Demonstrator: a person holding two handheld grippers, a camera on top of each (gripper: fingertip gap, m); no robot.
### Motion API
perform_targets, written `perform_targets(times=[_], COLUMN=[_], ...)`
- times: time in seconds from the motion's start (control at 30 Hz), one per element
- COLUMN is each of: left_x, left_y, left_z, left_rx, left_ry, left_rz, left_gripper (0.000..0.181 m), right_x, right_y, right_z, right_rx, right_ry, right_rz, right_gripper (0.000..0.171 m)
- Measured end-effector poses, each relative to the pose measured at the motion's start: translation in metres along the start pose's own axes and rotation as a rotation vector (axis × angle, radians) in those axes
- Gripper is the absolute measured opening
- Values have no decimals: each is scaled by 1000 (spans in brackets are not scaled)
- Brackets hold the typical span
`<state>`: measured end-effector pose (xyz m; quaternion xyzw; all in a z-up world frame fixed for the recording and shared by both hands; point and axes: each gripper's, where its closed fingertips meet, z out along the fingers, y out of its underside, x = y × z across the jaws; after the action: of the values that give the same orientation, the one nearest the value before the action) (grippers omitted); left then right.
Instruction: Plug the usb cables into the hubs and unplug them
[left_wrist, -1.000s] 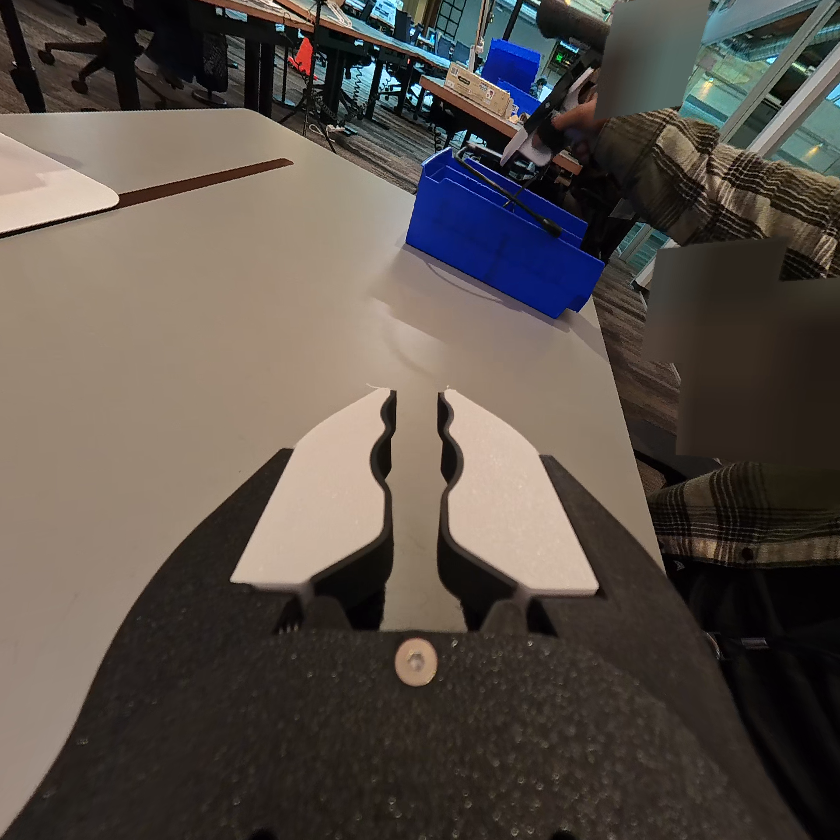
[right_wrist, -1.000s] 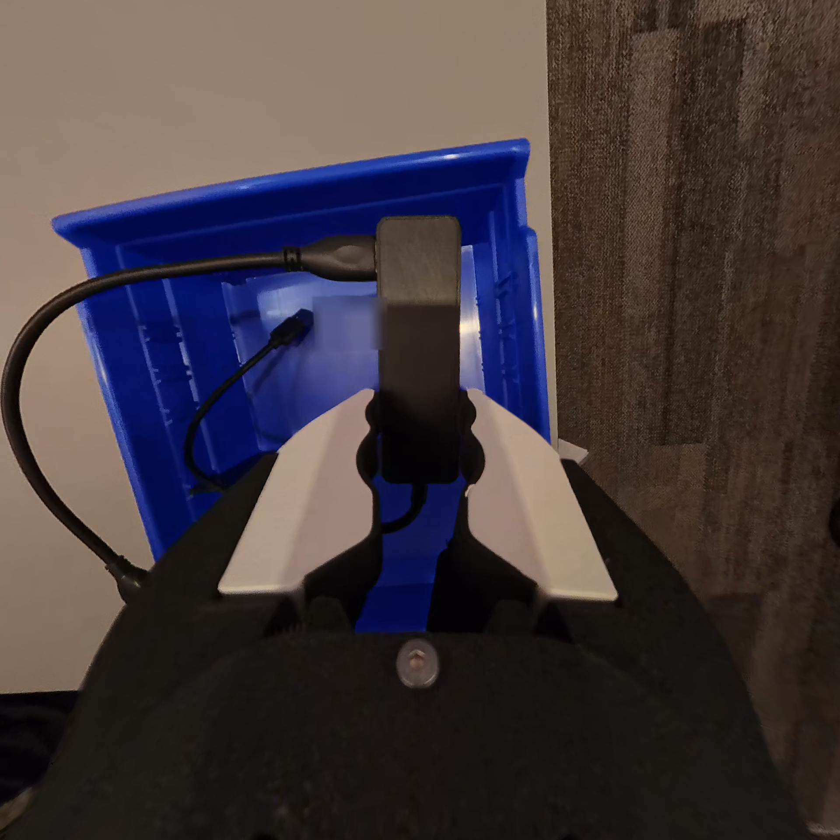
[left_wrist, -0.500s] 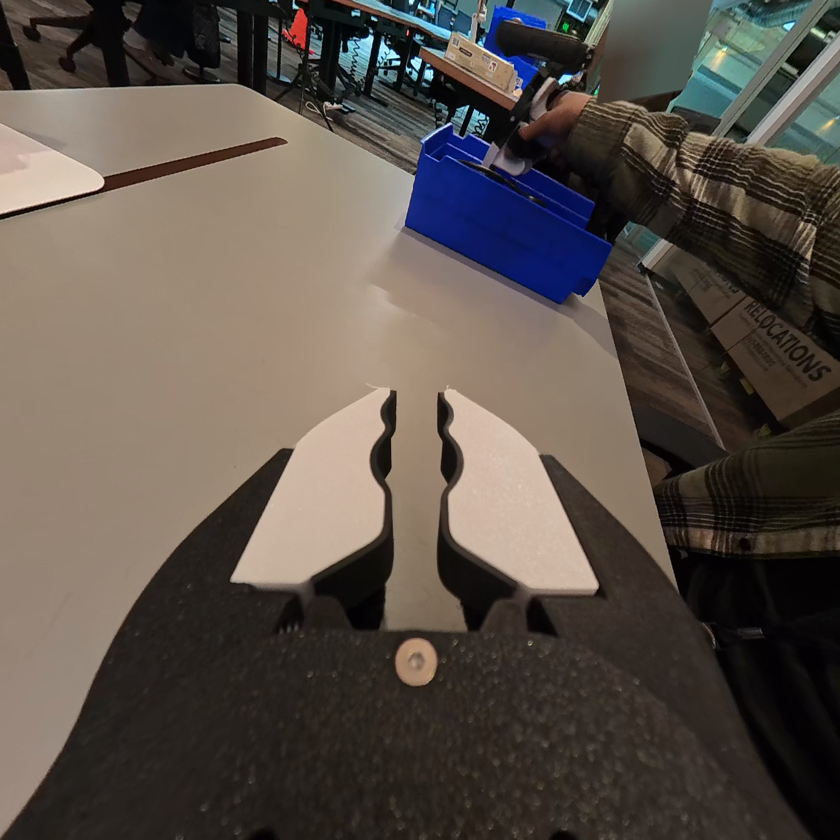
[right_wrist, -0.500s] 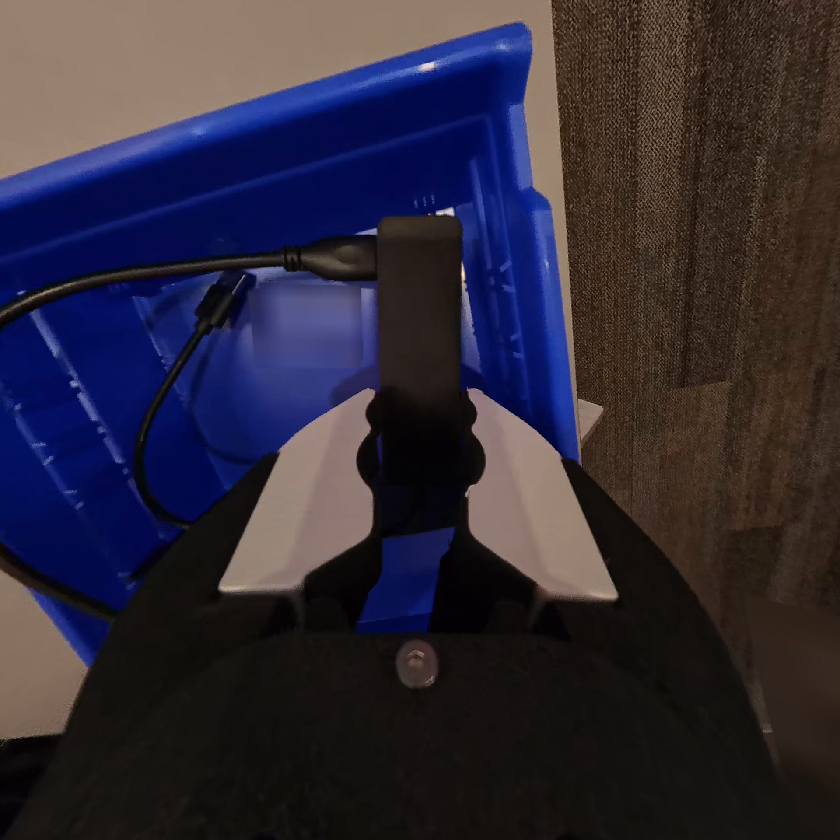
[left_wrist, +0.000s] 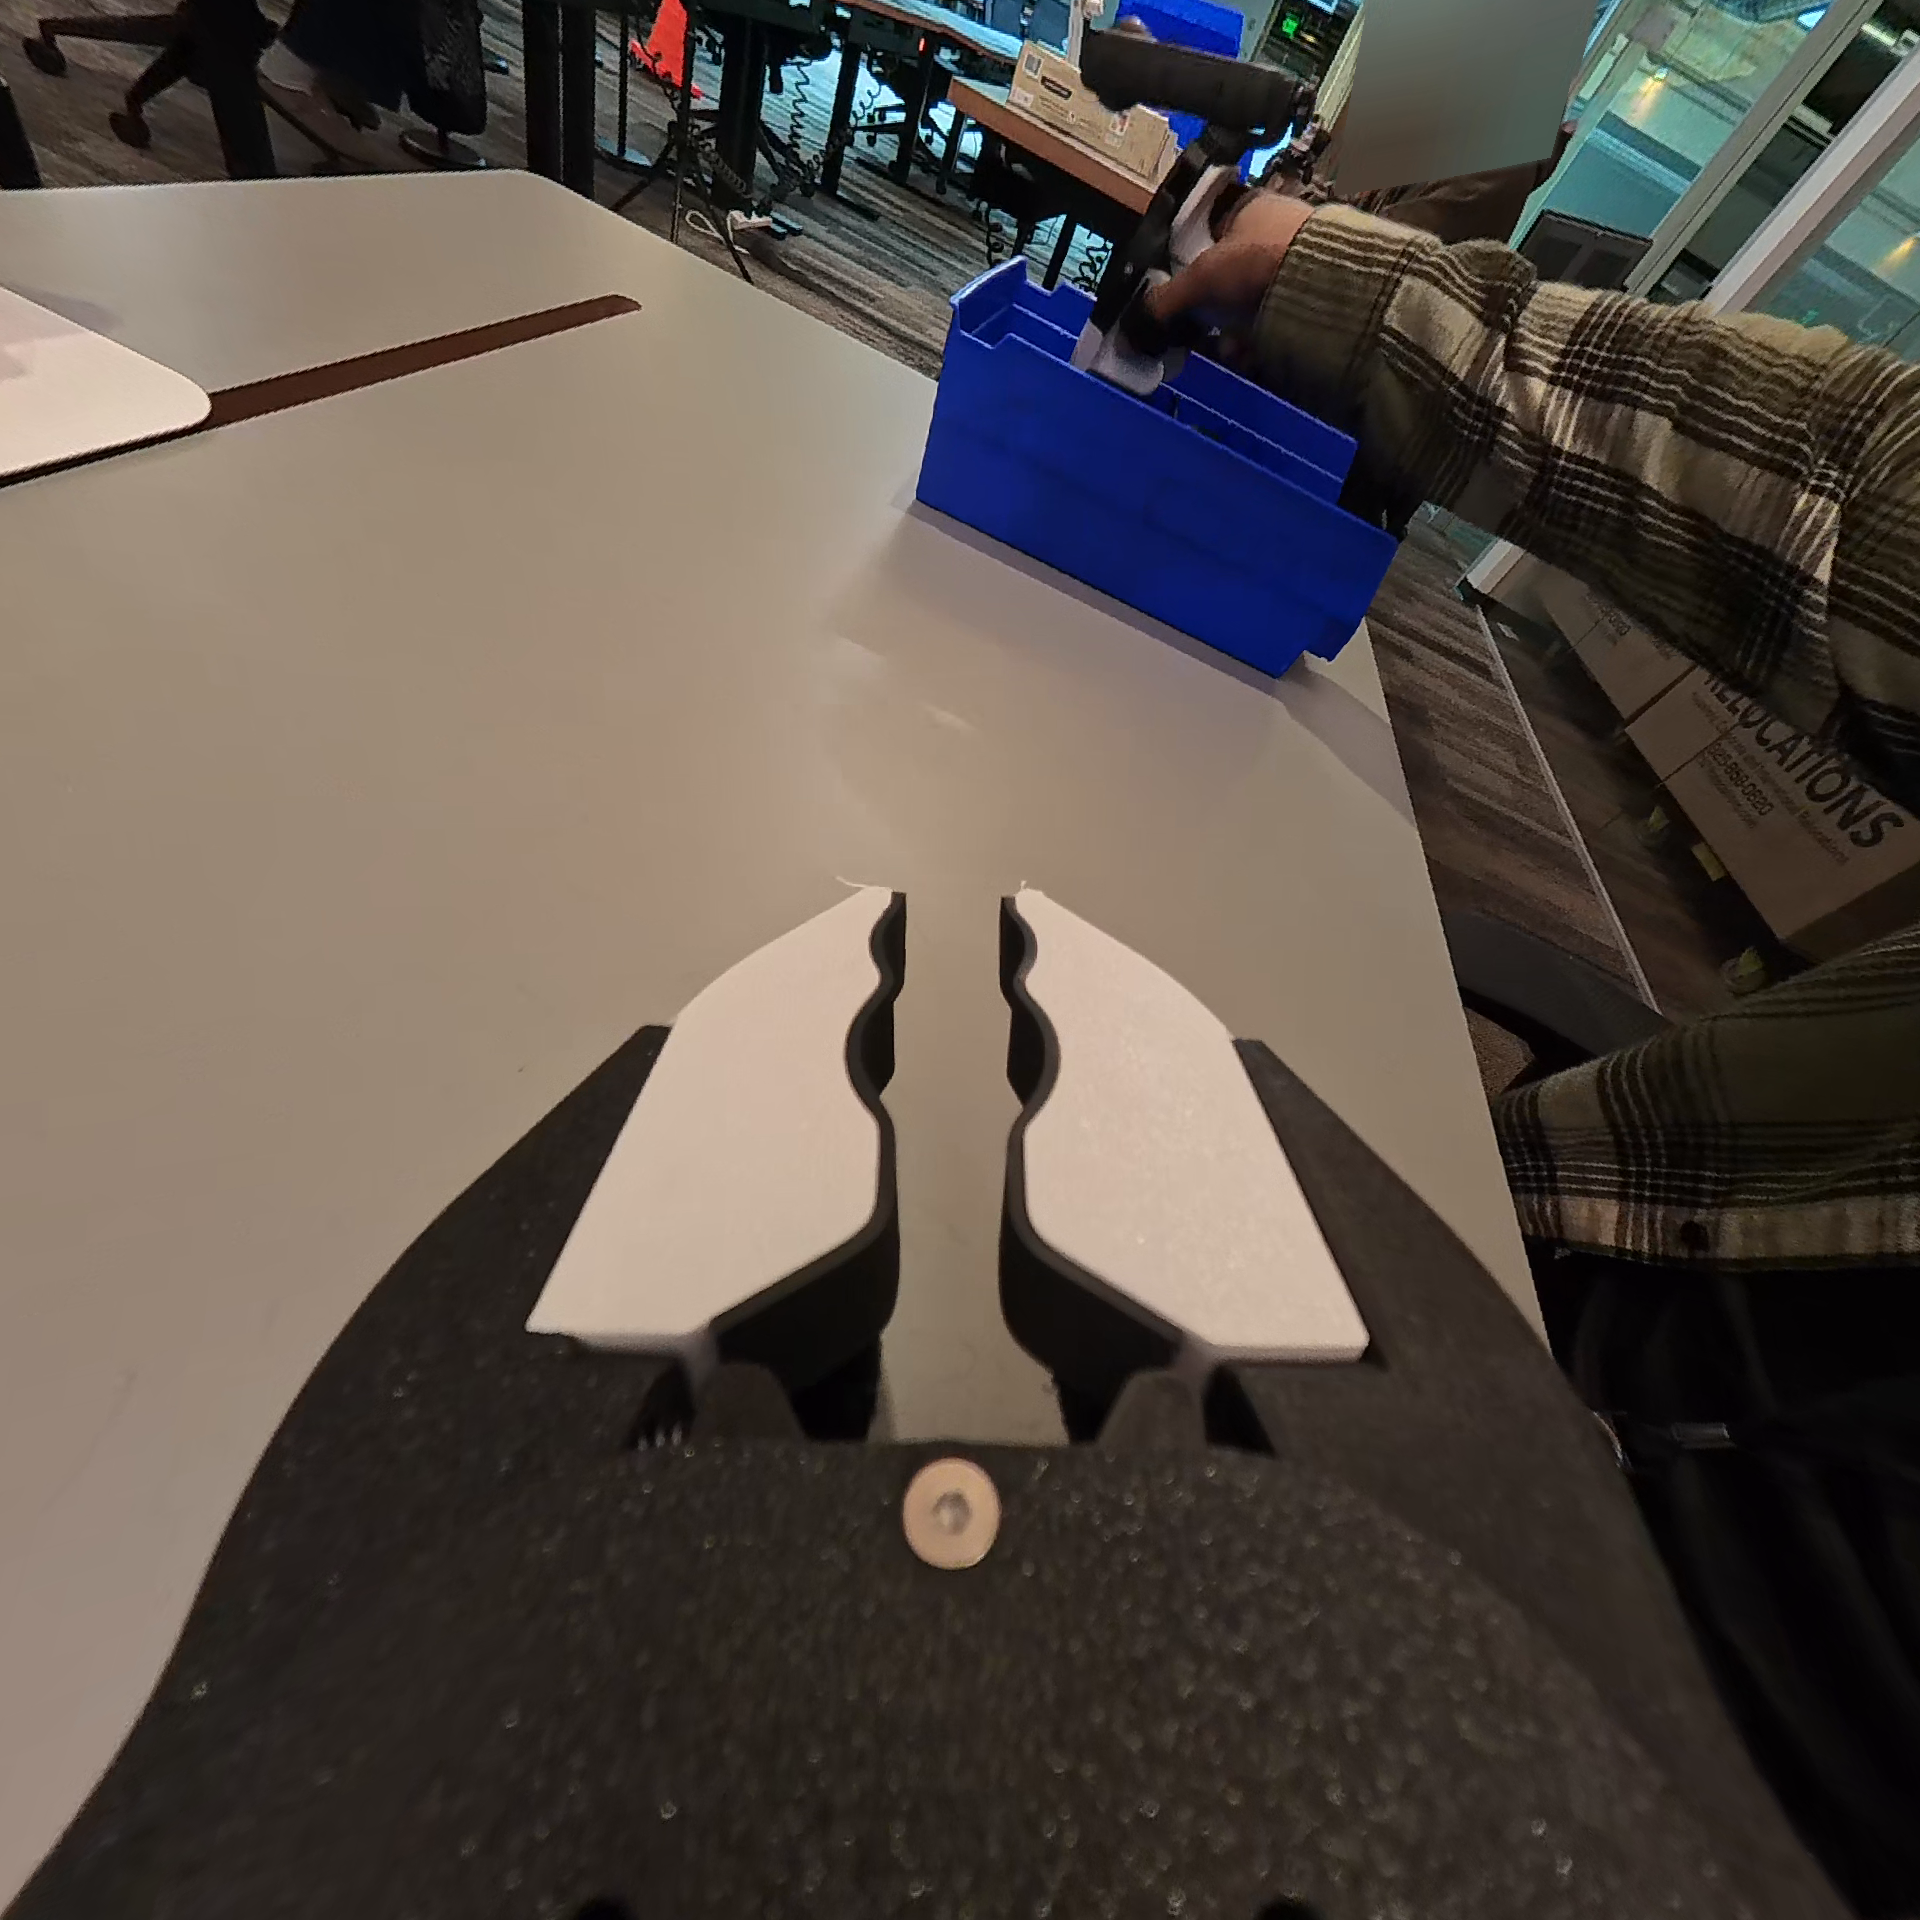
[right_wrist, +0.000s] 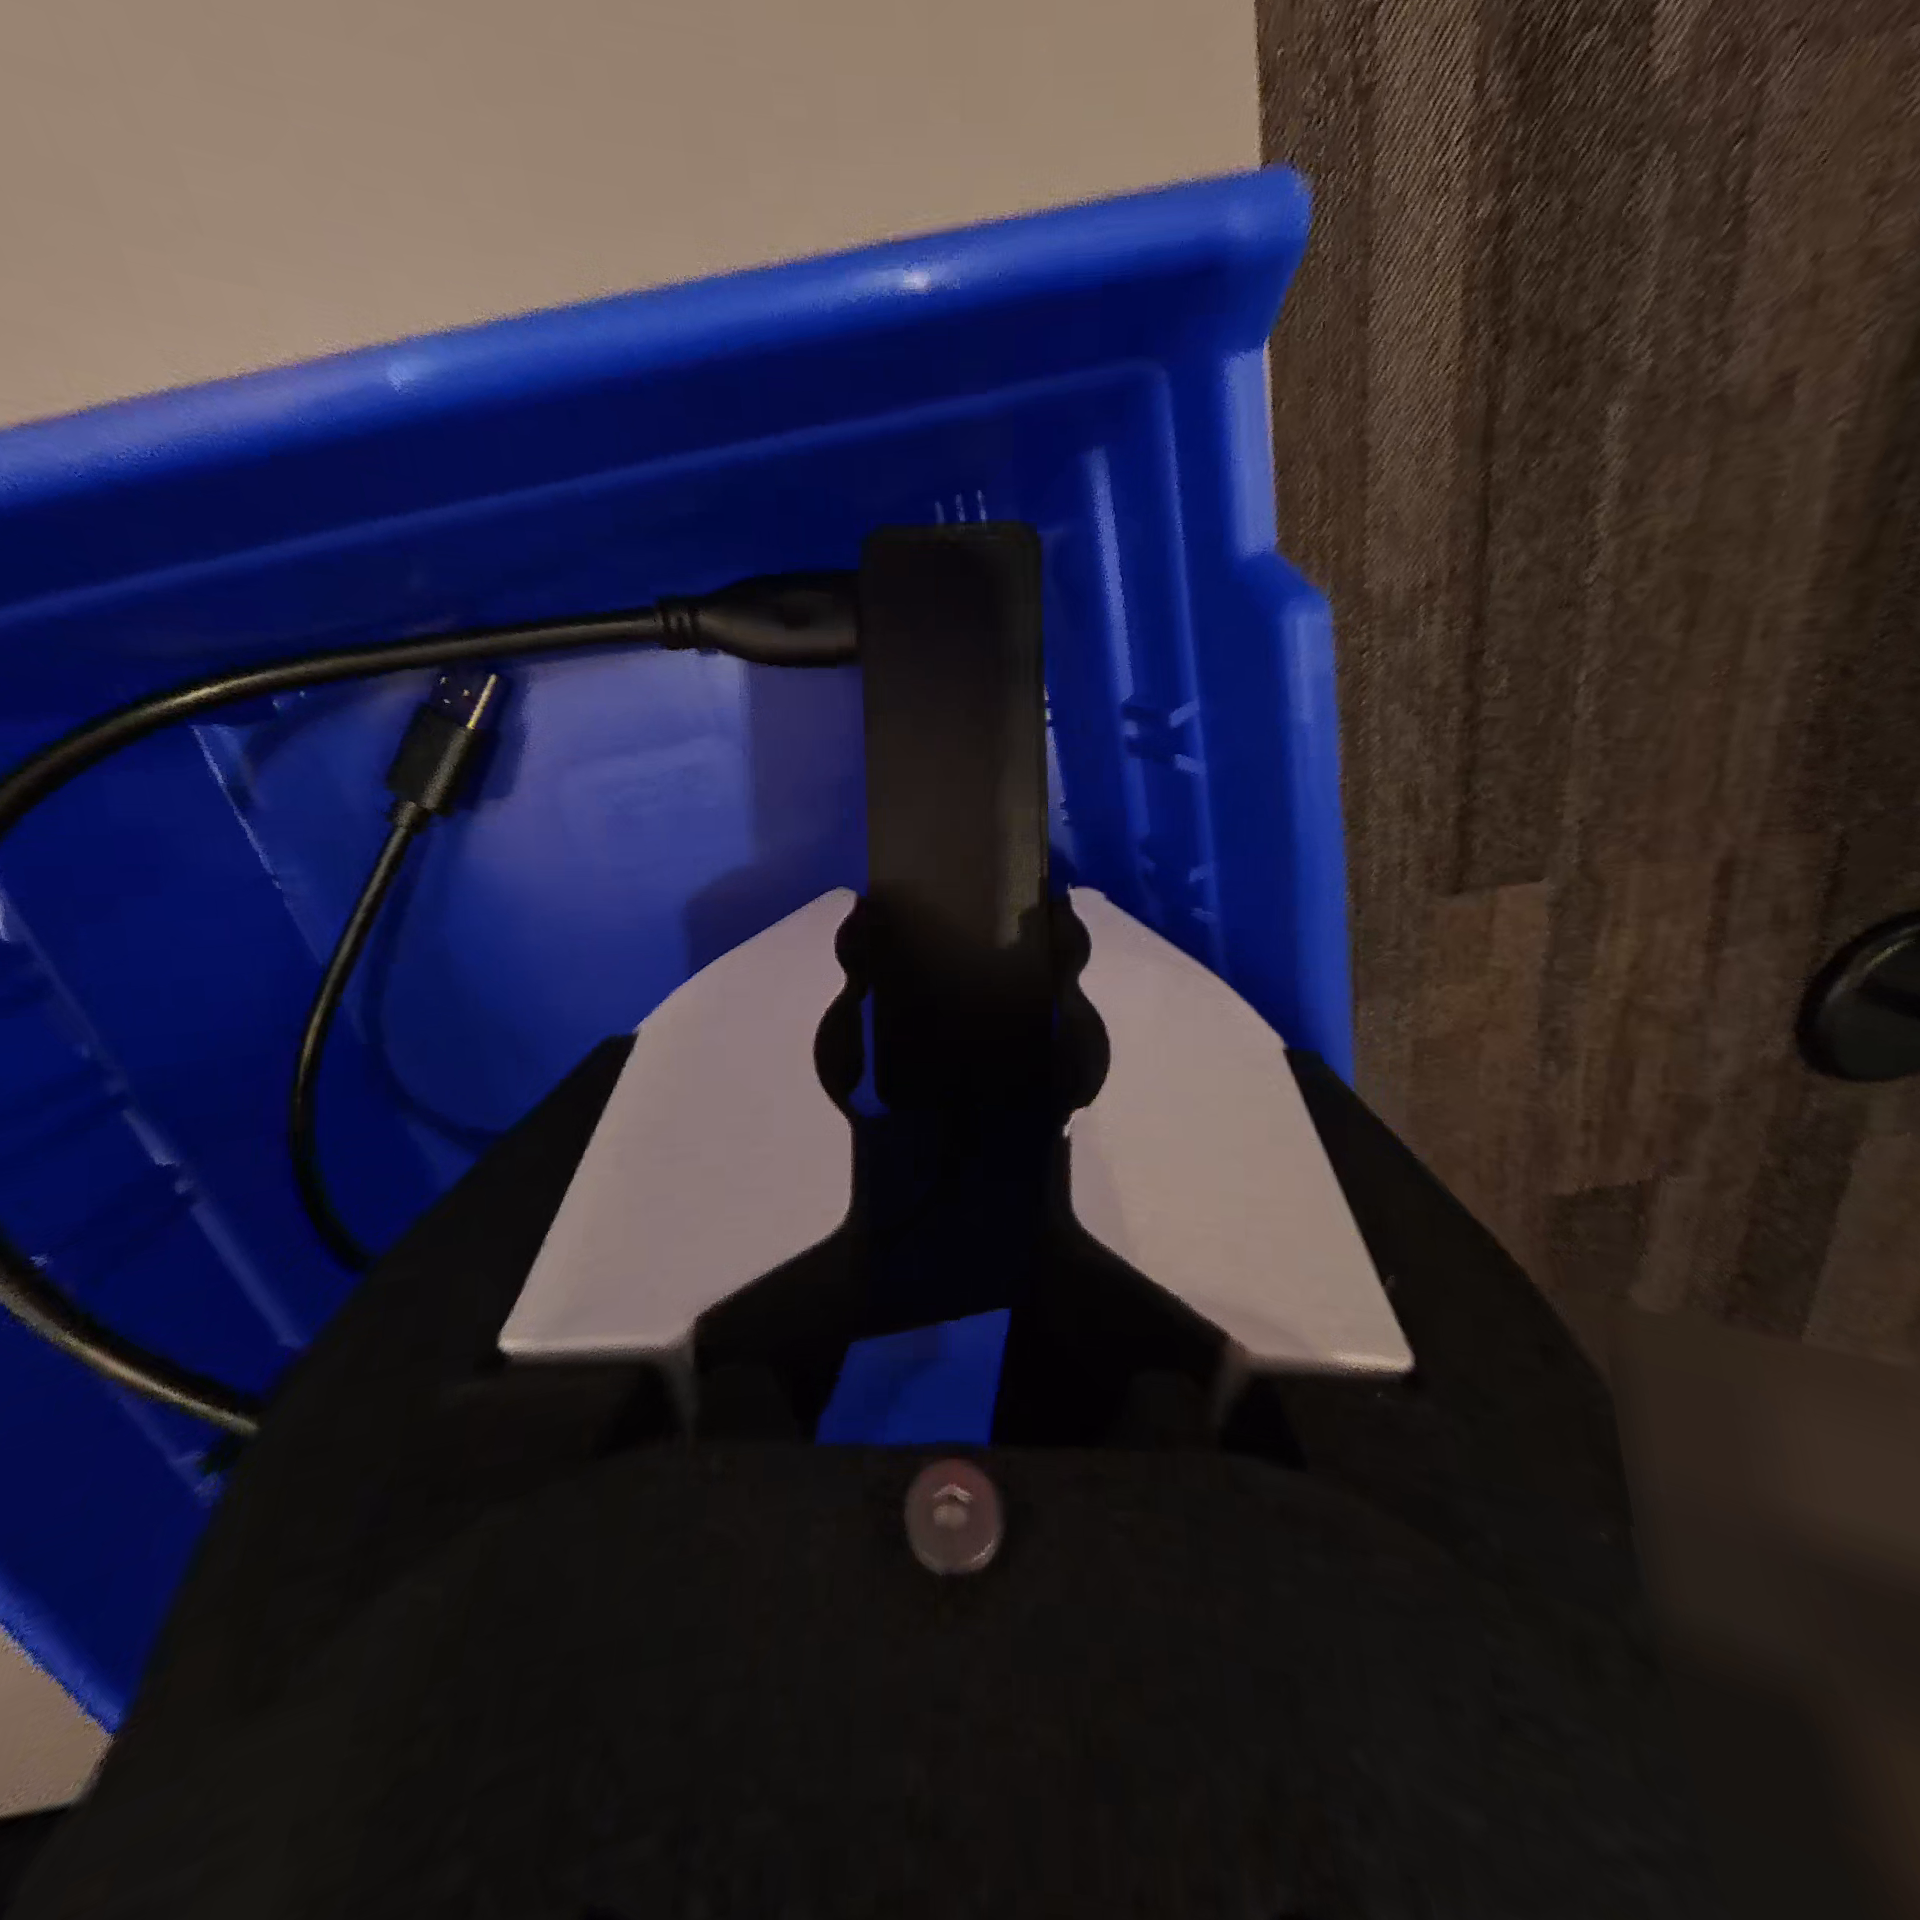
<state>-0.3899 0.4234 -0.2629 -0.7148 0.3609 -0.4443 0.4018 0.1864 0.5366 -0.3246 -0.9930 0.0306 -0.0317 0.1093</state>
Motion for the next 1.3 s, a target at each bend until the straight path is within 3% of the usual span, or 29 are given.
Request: perform_targets(times=[0.17,0.47,0.83,1.1,1.3], left_x=[1,6,8,8,7], left_y=[-2,-7,-12,-13,-12], left_z=[-1,-4,-7,-8,-8], left_rx=[8,29,50,60,57], left_ry=[4,11,12,12,10], left_rz=[1,12,19,16,18], left_gripper=[16,16,16,16,16], right_x=[1,-20,-134,-234,-296], right_y=[-13,-19,2,40,56], right_z=[-22,-74,-163,-163,-137], right_rx=[78,194,428,535,588], right_ry=[26,-1,-68,-246,-425], right_rz=[-51,-130,-414,-561,-605], right_gripper=[43,37,48,61,71])
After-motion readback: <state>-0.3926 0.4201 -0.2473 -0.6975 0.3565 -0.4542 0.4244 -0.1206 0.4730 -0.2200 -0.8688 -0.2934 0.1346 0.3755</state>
